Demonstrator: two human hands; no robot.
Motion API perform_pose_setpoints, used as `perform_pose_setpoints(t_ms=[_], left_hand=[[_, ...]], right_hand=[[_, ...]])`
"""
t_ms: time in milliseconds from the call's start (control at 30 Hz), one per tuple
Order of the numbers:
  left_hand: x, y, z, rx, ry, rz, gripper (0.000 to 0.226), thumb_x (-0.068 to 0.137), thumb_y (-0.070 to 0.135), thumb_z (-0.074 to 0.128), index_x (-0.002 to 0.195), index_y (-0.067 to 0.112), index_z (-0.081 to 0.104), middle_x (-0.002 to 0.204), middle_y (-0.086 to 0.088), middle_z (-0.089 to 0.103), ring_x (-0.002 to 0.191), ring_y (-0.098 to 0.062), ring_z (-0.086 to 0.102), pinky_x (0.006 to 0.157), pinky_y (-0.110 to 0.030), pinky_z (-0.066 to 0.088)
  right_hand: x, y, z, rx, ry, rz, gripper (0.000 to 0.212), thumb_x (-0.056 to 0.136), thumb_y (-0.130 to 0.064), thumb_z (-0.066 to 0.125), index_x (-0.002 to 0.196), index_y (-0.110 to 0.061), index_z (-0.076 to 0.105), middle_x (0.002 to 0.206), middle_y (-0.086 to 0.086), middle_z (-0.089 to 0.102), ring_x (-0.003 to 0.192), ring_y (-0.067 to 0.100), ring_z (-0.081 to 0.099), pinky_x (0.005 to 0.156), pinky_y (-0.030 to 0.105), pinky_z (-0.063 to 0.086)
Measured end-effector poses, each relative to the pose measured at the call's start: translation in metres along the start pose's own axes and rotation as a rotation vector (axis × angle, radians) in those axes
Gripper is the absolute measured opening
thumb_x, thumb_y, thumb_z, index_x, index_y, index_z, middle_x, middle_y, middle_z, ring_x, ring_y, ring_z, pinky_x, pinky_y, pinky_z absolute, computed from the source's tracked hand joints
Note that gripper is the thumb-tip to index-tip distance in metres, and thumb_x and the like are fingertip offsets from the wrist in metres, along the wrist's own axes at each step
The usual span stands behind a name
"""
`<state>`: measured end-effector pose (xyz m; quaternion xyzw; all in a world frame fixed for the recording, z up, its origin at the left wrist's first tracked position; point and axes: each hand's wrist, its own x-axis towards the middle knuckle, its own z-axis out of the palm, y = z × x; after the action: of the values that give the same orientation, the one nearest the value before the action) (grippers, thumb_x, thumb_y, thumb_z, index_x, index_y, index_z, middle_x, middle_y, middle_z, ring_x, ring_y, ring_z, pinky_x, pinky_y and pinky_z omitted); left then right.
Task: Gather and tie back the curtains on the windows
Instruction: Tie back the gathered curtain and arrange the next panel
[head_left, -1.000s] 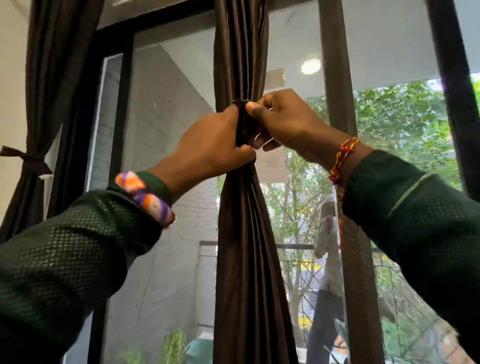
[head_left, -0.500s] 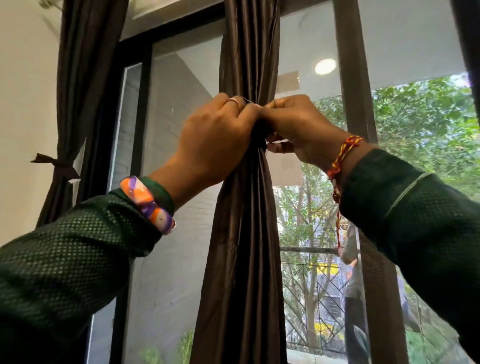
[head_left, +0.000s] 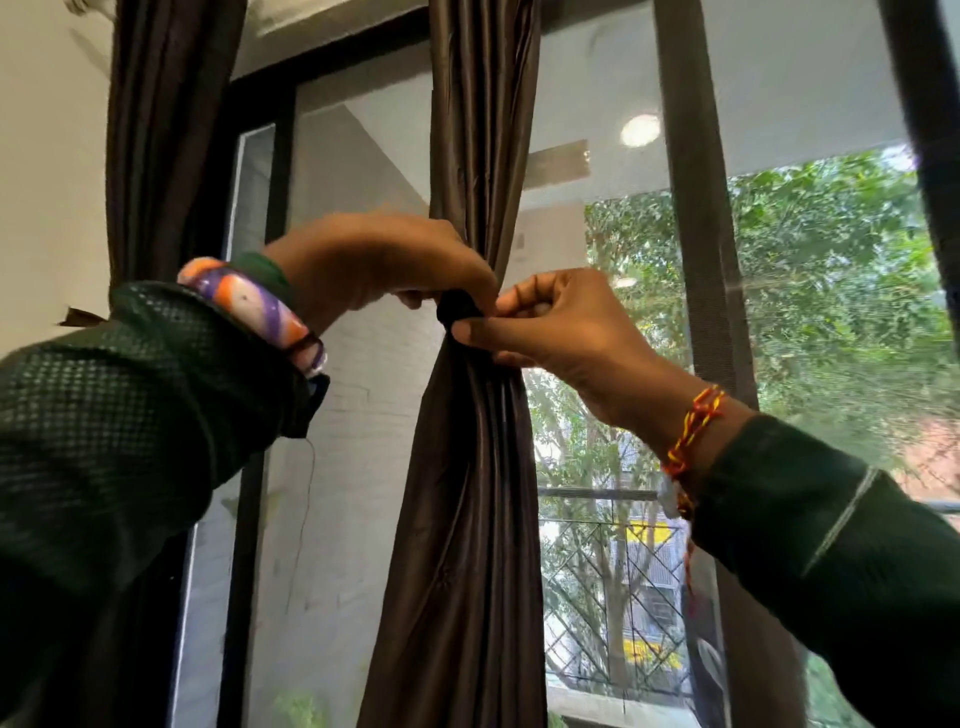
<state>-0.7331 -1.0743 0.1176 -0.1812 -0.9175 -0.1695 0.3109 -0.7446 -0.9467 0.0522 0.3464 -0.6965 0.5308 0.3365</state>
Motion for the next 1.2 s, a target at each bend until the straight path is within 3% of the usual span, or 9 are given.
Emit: perform_pose_setpoints(t_ms=[167, 367, 600, 700, 833, 933, 1000, 1100, 1200], left_hand=[[-0.003, -0.006, 0.008, -0.295, -0.005, 0.020, 0.019, 0.086, 0.015, 0.050, 0.067, 0.016, 0.051, 0.068, -0.002, 0.042, 0.063, -0.012, 0.036, 0.059, -0.023, 0.031], [-0.010, -0.022, 0.007, -0.559, -0.005, 0.004, 0.019, 0.093, 0.006, 0.045, 0.094, 0.006, 0.064, 0.088, -0.007, 0.061, 0.076, -0.011, 0.053, 0.057, -0.017, 0.050], [0.002, -0.035, 0.032, -0.804, 0.264, -0.013, 0.014, 0.086, -0.001, 0.056, 0.076, 0.005, 0.062, 0.076, -0.005, 0.061, 0.069, -0.010, 0.058, 0.048, -0.008, 0.049], [0.011, -0.034, 0.038, -0.802, 0.404, -0.027, 0.012, 0.086, -0.001, 0.058, 0.077, 0.003, 0.063, 0.070, -0.005, 0.057, 0.064, -0.010, 0.054, 0.047, -0.008, 0.048], [0.029, -0.040, 0.043, -0.736, 0.558, -0.052, 0.013, 0.086, 0.003, 0.061, 0.095, -0.004, 0.067, 0.066, -0.004, 0.058, 0.059, -0.010, 0.055, 0.047, -0.011, 0.048], [0.040, -0.051, 0.048, -0.654, 0.688, -0.047, 0.011, 0.084, 0.007, 0.065, 0.090, -0.001, 0.070, 0.055, 0.002, 0.062, 0.045, -0.001, 0.056, 0.053, -0.021, 0.052], [0.041, -0.058, 0.057, -0.526, 0.724, 0.013, 0.012, 0.084, 0.010, 0.066, 0.089, 0.000, 0.071, 0.063, -0.004, 0.065, 0.042, 0.004, 0.053, 0.062, -0.027, 0.052], [0.036, -0.066, 0.064, -0.414, 0.649, 0.064, 0.014, 0.087, 0.013, 0.063, 0.092, 0.003, 0.070, 0.070, -0.009, 0.065, 0.049, 0.002, 0.057, 0.064, -0.028, 0.050], [0.029, -0.072, 0.060, -0.187, 0.601, 0.076, 0.018, 0.088, 0.019, 0.061, 0.101, 0.008, 0.069, 0.090, -0.012, 0.070, 0.078, -0.018, 0.063, 0.075, -0.029, 0.049]], right_hand=[[0.003, 0.006, 0.015, -0.073, 0.216, -0.031, 0.029, 0.058, -0.021, 0.087, 0.067, -0.013, 0.061, 0.073, 0.015, 0.070, 0.075, 0.031, 0.070, 0.073, 0.052, 0.056], [0.005, 0.018, 0.014, -0.021, 0.318, 0.066, 0.025, 0.061, -0.017, 0.082, 0.060, -0.021, 0.058, 0.074, 0.016, 0.069, 0.076, 0.032, 0.070, 0.073, 0.053, 0.056], [0.000, 0.013, 0.006, 0.104, 0.220, 0.100, 0.024, 0.071, 0.007, 0.071, 0.058, -0.008, 0.059, 0.065, 0.010, 0.061, 0.062, 0.023, 0.065, 0.050, 0.029, 0.057], [-0.001, 0.008, 0.001, 0.132, 0.181, 0.141, 0.025, 0.075, 0.011, 0.064, 0.056, -0.004, 0.057, 0.058, 0.010, 0.057, 0.048, 0.017, 0.058, 0.042, 0.023, 0.053], [-0.002, 0.006, -0.003, 0.176, 0.118, 0.168, 0.028, 0.077, 0.014, 0.059, 0.055, -0.003, 0.054, 0.051, 0.011, 0.054, 0.034, 0.012, 0.052, 0.037, 0.020, 0.049], [0.002, 0.008, -0.002, 0.160, 0.082, 0.188, 0.030, 0.078, 0.014, 0.058, 0.054, -0.004, 0.054, 0.050, 0.010, 0.054, 0.033, 0.011, 0.053, 0.037, 0.019, 0.048], [0.005, 0.011, -0.003, 0.128, 0.054, 0.220, 0.029, 0.079, 0.012, 0.059, 0.057, -0.005, 0.053, 0.053, 0.010, 0.055, 0.034, 0.011, 0.053, 0.037, 0.019, 0.048], [0.005, 0.019, -0.008, 0.026, 0.018, 0.253, 0.022, 0.082, 0.006, 0.061, 0.065, -0.008, 0.055, 0.061, 0.008, 0.058, 0.042, 0.014, 0.055, 0.040, 0.019, 0.049], [0.003, 0.023, -0.019, -0.045, -0.027, 0.280, 0.006, 0.085, -0.001, 0.060, 0.086, -0.007, 0.060, 0.076, 0.009, 0.061, 0.052, 0.016, 0.056, 0.043, 0.020, 0.047]])
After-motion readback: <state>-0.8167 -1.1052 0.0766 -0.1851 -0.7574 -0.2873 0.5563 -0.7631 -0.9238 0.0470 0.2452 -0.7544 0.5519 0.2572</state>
